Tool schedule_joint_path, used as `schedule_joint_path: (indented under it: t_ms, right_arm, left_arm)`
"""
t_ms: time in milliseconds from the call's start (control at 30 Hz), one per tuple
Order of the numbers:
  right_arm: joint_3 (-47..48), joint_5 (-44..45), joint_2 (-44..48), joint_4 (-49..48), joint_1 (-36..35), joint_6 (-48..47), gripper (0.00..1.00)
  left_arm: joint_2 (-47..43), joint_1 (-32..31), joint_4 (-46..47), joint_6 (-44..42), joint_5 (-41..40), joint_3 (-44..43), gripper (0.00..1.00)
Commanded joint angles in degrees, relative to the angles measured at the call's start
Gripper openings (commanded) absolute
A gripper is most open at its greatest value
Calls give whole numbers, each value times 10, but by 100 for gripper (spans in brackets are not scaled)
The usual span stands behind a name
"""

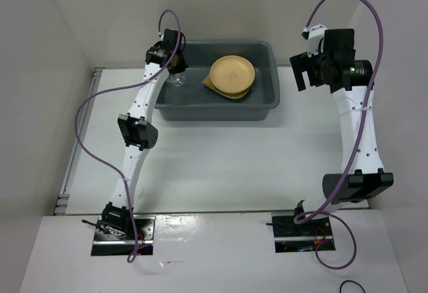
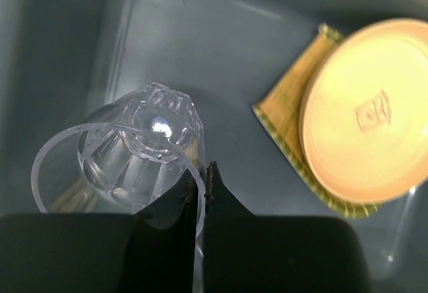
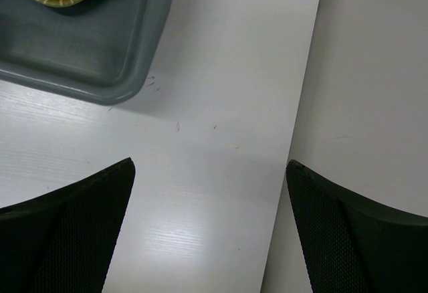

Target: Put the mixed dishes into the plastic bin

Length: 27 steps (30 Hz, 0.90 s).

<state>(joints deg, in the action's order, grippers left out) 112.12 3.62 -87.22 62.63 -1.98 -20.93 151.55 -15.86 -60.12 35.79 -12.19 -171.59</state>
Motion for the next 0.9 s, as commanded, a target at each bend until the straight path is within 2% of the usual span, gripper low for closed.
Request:
schedule_joint_path:
  t_ms: [0, 200, 333, 433, 467, 500, 533, 667, 833, 867]
  right_arm:
    - [5, 18, -13, -20, 2, -5, 98]
    - [11, 30, -29, -20, 2, -5, 98]
    - [11, 36, -29, -20, 2, -5, 98]
    - [6, 41, -23, -25, 2, -5, 98]
    - [6, 47, -23, -25, 2, -5, 98]
    - [0, 47, -23, -25, 2, -5, 98]
    - [-8, 53, -17, -25, 2, -5, 98]
    - [-30, 77, 13, -37, 2, -10, 98]
    - [-81, 107, 62, -58, 2, -10, 98]
    - [-116, 118, 92, -66, 2, 3, 98]
  left_arm:
    - [32, 13, 37, -16, 2, -20, 0]
    - [66, 24, 47, -16, 21, -25, 12]
    - [76, 30, 54, -16, 27, -25, 16]
    - [82, 30, 54, -16, 47, -31, 29]
    - [82, 30, 59, -16, 52, -31, 38]
    - [82, 30, 59, -16, 52, -37, 57]
    - [82, 30, 59, -16, 52, -43, 64]
    - [37, 25, 54, -16, 40, -75, 80]
    - [-113, 19, 85, -36, -35, -81, 92]
    - [-157, 27, 85, -42, -57, -81, 94]
